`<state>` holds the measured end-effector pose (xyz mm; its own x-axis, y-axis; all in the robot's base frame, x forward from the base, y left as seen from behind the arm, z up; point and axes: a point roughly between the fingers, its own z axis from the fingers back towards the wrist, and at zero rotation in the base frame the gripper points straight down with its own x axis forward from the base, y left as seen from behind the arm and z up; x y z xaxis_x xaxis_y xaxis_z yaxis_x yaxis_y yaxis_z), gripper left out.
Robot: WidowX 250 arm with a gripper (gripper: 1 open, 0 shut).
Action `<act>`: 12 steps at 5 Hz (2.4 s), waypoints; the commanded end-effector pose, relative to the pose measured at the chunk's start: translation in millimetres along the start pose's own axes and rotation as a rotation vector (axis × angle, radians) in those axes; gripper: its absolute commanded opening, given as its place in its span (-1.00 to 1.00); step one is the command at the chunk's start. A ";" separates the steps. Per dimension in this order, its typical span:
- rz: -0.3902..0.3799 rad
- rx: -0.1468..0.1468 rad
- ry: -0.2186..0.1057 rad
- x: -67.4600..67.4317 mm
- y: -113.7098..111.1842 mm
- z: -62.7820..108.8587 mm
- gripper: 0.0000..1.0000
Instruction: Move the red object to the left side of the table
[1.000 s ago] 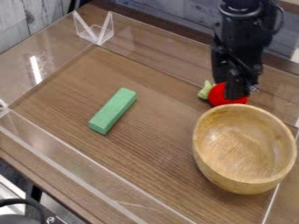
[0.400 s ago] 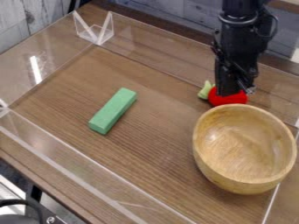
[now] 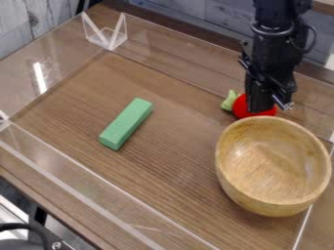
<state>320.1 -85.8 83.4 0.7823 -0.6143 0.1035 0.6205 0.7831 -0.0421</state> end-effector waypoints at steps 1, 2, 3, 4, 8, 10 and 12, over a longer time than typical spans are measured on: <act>0.000 0.027 -0.049 16.6 -2.1 12.6 -1.00; 0.033 0.032 -0.046 23.5 7.0 6.1 -1.00; 0.061 0.037 -0.044 29.0 15.8 0.0 -1.00; 0.096 0.041 -0.040 40.3 27.8 -0.1 -1.00; 0.160 0.038 -0.015 16.4 57.2 -4.7 -1.00; 0.206 0.050 -0.024 26.2 50.8 16.1 -1.00; 0.225 0.049 -0.012 28.3 54.9 34.2 -1.00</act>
<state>367.3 -58.2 83.6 0.9041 -0.4272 0.0133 0.4273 0.9027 -0.0504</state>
